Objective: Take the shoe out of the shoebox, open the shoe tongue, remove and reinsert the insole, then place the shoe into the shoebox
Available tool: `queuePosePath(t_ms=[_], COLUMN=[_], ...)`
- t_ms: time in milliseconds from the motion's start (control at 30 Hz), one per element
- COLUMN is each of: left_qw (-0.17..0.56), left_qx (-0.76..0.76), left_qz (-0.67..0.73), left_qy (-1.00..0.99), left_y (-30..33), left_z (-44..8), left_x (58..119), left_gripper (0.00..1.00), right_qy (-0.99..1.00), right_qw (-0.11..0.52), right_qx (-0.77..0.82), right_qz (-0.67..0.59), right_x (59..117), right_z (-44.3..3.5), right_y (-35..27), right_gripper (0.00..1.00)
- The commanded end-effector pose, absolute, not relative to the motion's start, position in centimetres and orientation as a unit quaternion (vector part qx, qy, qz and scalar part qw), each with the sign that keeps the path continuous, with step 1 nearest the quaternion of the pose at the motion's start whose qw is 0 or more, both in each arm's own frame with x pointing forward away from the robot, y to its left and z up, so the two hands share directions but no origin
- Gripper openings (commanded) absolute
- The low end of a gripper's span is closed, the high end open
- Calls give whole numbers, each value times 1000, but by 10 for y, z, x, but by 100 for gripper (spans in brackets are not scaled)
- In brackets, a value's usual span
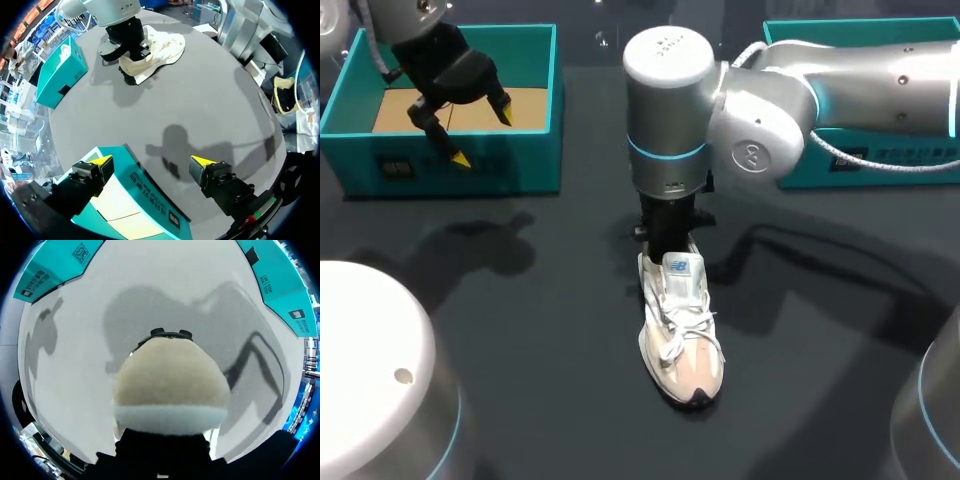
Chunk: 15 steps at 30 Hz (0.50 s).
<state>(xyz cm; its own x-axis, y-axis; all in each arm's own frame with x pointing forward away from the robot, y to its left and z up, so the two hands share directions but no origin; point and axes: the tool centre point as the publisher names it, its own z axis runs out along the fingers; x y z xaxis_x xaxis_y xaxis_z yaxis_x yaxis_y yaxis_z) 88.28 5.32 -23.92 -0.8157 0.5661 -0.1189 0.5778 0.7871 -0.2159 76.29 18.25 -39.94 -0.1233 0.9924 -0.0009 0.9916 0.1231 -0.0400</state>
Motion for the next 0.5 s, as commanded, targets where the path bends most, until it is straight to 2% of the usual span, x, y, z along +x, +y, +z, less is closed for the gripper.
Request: queuePosePath(t_ms=[33, 200, 500], left_qw=[24, 24, 24], left_qx=[303, 303, 303], left_qz=[-121, -121, -121], left_qy=[945, 945, 945], left_y=[54, 54, 54], left_z=[-239, -239, -239], left_x=[882, 882, 882], left_gripper=[100, 100, 100], right_qy=[-753, -778, -809], right_qw=[28, 17, 38], right_qx=[-657, -628, -587], right_qz=[-8, -12, 10], right_x=[760, 761, 759], right_z=[-413, -386, -373], right_y=[173, 171, 173], right_gripper=[0, 0, 0])
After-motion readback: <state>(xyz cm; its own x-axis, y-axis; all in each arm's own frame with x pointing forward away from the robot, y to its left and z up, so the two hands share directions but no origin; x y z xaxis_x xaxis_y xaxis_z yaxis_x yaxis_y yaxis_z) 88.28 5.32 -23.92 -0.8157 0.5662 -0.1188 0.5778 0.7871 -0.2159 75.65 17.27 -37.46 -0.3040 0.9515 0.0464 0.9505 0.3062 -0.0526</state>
